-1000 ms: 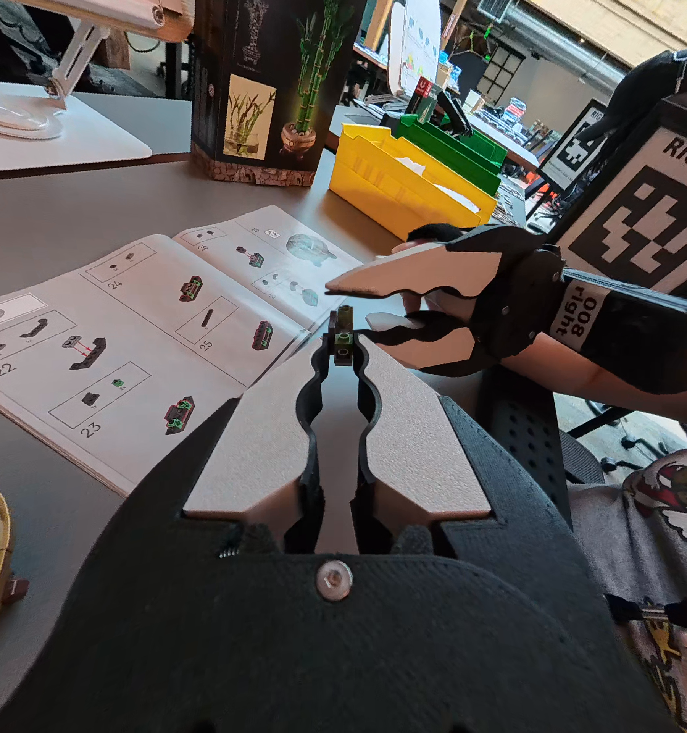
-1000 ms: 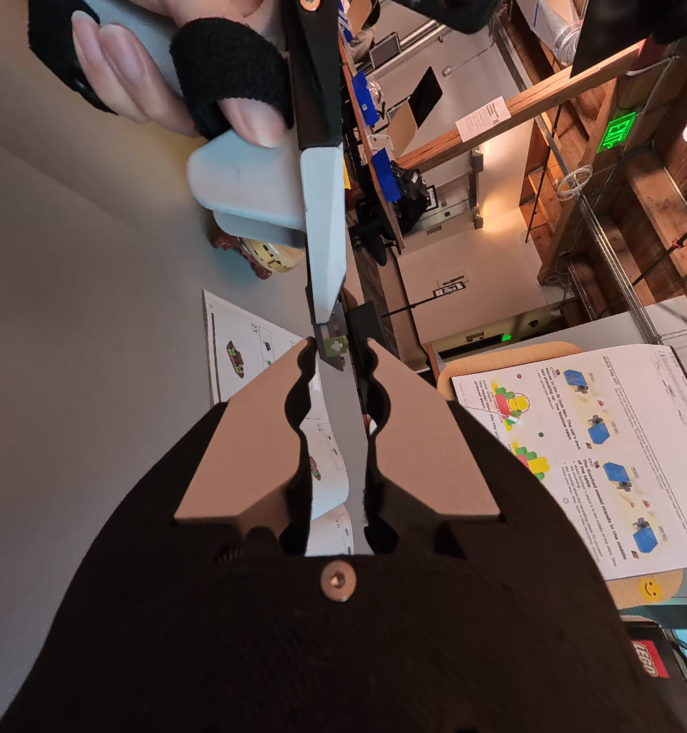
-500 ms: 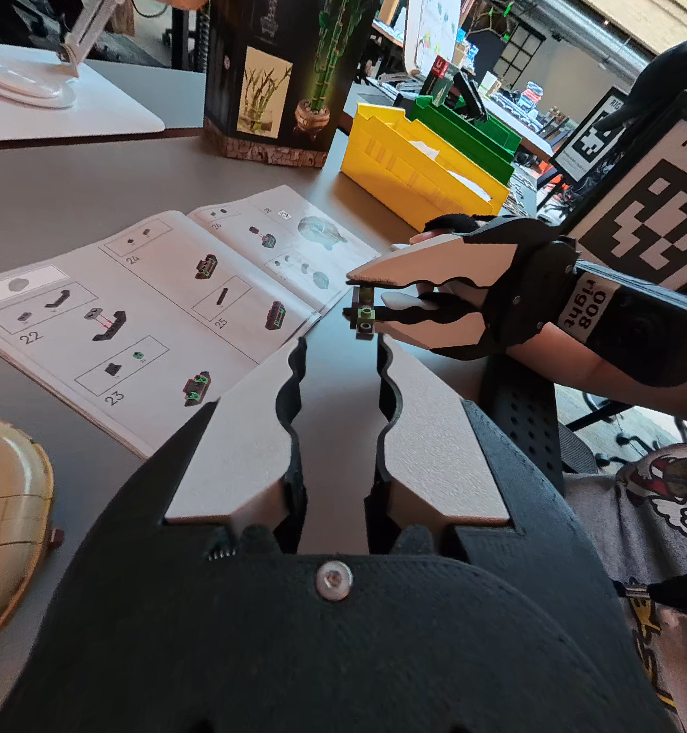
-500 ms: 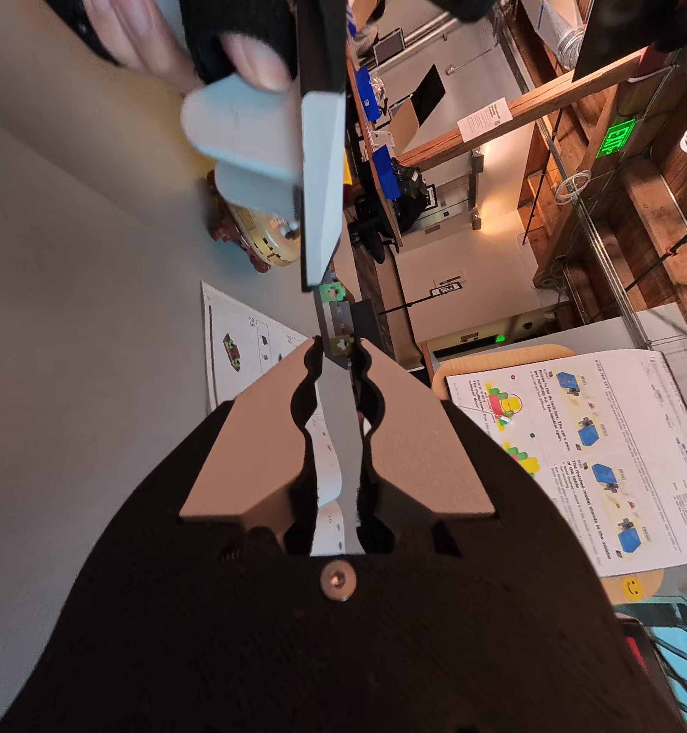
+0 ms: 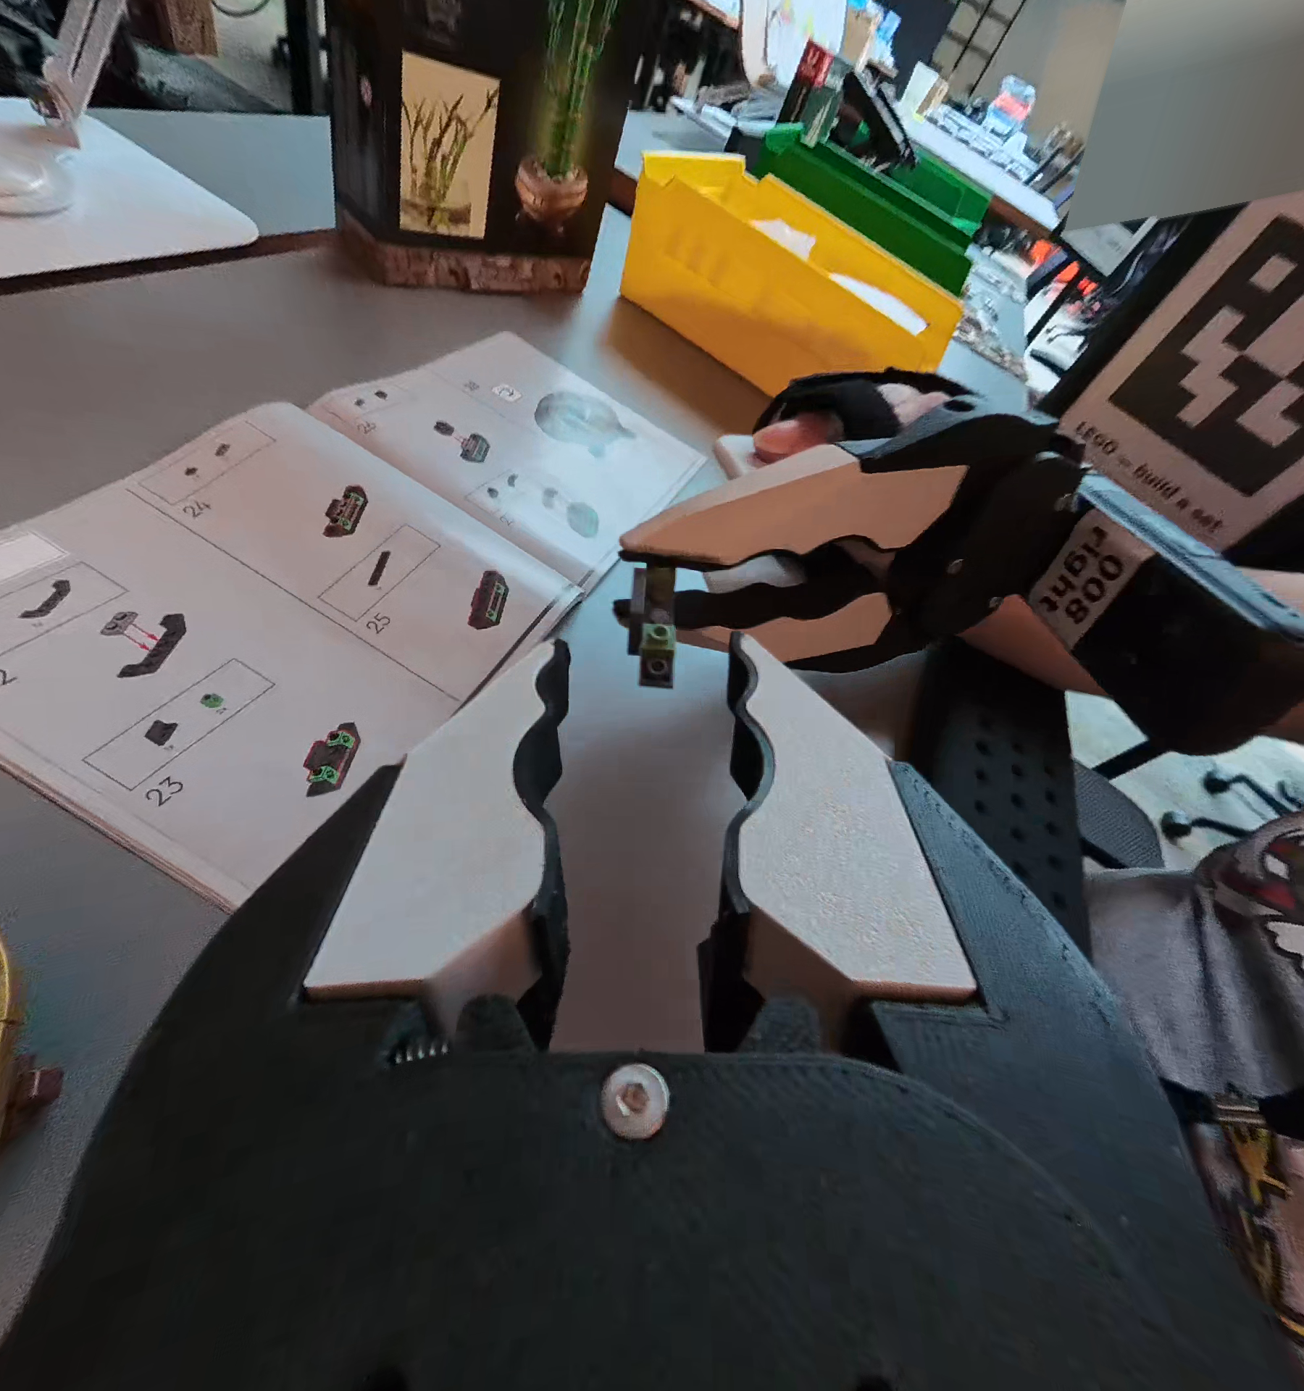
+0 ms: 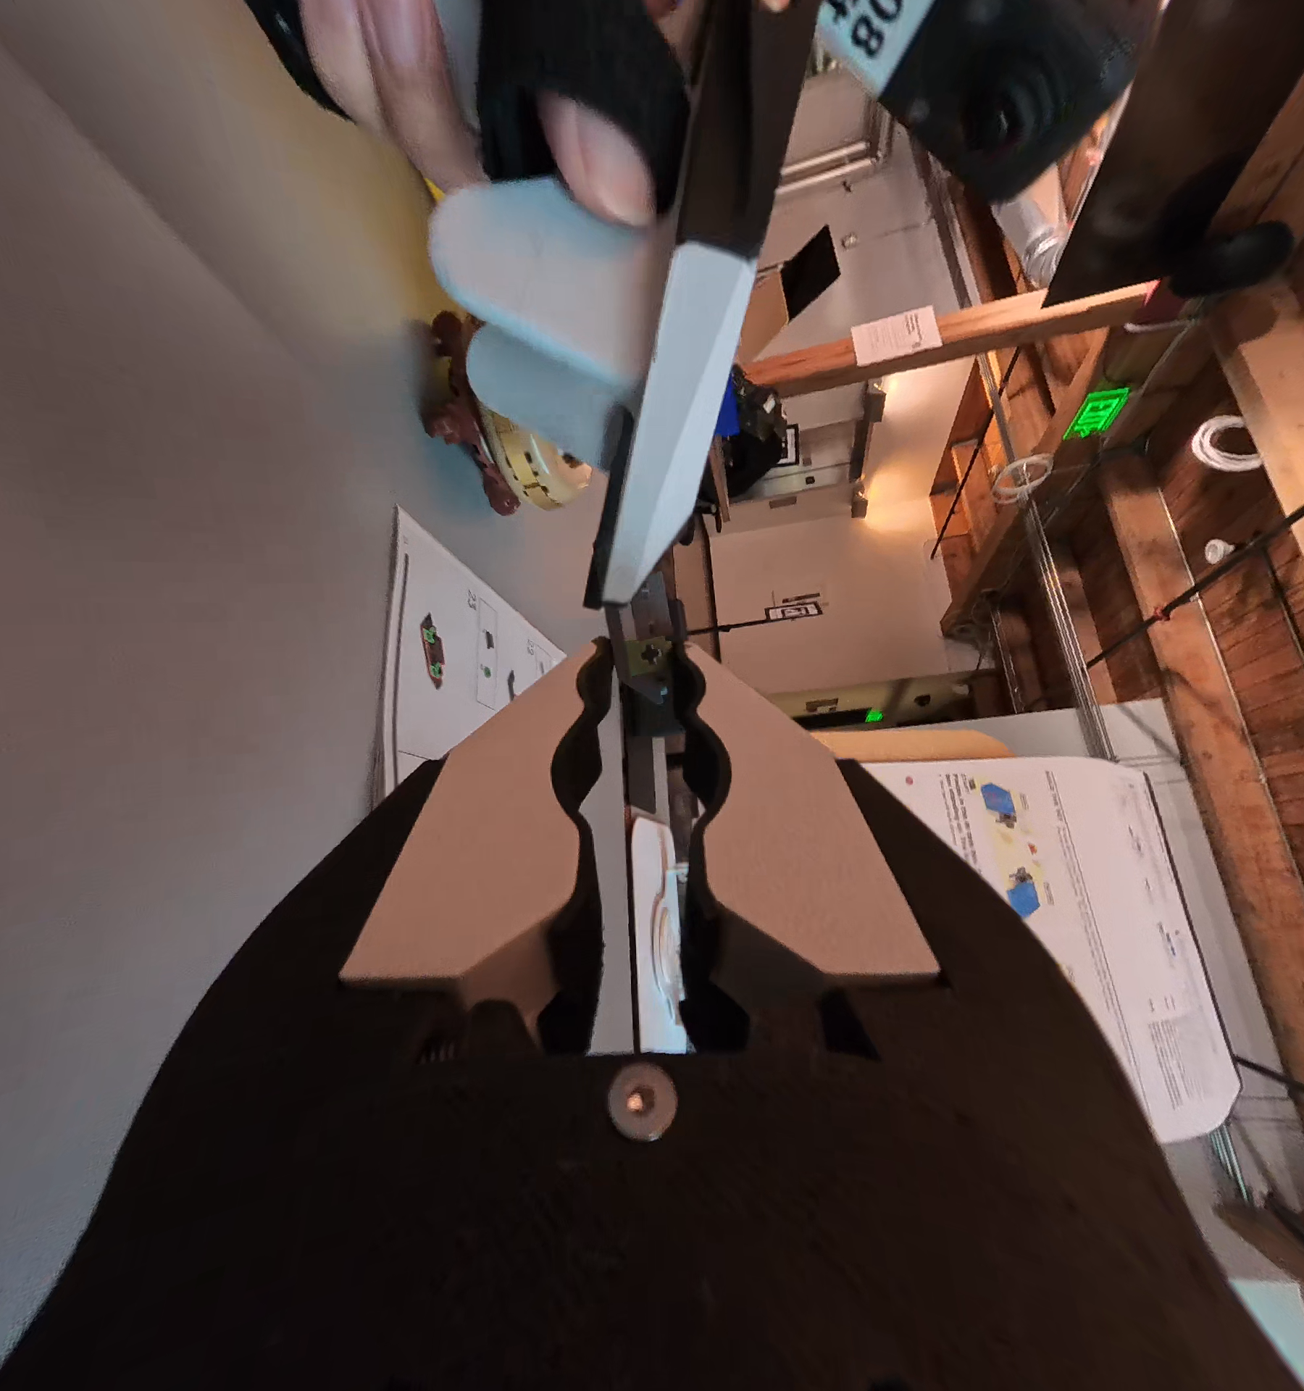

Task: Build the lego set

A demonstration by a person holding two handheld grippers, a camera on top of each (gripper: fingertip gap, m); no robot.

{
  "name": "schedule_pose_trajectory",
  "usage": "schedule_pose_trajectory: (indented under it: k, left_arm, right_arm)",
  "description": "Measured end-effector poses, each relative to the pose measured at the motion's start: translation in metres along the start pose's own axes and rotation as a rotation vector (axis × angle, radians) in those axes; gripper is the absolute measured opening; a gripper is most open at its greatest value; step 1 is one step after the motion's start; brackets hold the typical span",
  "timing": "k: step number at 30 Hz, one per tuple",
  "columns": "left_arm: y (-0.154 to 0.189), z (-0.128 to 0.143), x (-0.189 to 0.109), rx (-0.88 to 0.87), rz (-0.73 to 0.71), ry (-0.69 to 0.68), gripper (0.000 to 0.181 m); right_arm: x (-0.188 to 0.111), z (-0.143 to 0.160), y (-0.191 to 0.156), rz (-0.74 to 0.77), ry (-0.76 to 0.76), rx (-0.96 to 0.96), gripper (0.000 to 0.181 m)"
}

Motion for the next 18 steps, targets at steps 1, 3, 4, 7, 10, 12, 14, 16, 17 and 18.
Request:
schedule_pose_trajectory:
  k: [1, 3, 4, 7, 10, 12, 14, 16, 17, 18]
  left_arm:
    - [0.000, 0.001, 0.001, 0.009, -0.009, -0.007, 0.038]
    - [0.000, 0.001, 0.002, 0.018, -0.016, -0.011, 0.033]
    - [0.000, 0.002, 0.002, 0.022, -0.025, -0.017, 0.030]
    - [-0.002, 0.003, 0.001, 0.050, -0.052, -0.042, 0.016]
    - [-0.001, 0.003, 0.000, 0.060, -0.043, -0.049, 0.010]
    - [-0.003, 0.003, -0.003, 0.080, -0.060, -0.054, 0.010]
    - [-0.004, 0.001, -0.012, 0.130, -0.064, -0.038, 0.010]
    - [0.003, -0.004, -0.026, 0.140, 0.053, 0.029, 0.010]
    - [0.008, -0.009, -0.035, 0.098, 0.171, 0.092, 0.010]
    - [0.013, -0.014, -0.046, 0.036, 0.320, 0.160, 0.009]
  right_arm:
    - [0.001, -0.001, -0.001, -0.003, 0.000, -0.011, 0.015]
    - [0.002, -0.002, -0.003, -0.001, -0.004, -0.025, 0.014]
    - [0.002, -0.003, -0.004, -0.004, 0.000, -0.026, 0.014]
    - [0.004, -0.004, -0.007, -0.009, 0.000, -0.035, 0.014]
    - [0.004, -0.005, -0.007, 0.017, 0.015, -0.039, 0.019]
    - [0.004, -0.002, -0.003, 0.036, 0.003, -0.017, 0.029]
    - [0.001, 0.005, 0.001, 0.054, -0.006, 0.007, 0.029]
    - [-0.004, 0.014, 0.005, 0.065, -0.012, 0.027, 0.029]
    - [-0.006, 0.019, 0.006, 0.068, -0.017, 0.037, 0.029]
    - [-0.008, 0.023, 0.007, 0.070, -0.025, 0.047, 0.028]
Point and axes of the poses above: each gripper's, where its closed fingertips meet, x out along the fingers, z out of its underside, y = z × x across the jaws, the point moved 9 cm from there along -x, back along the fingers, and after that the axes turned 9 degrees about -x, right-handed, at the moved point
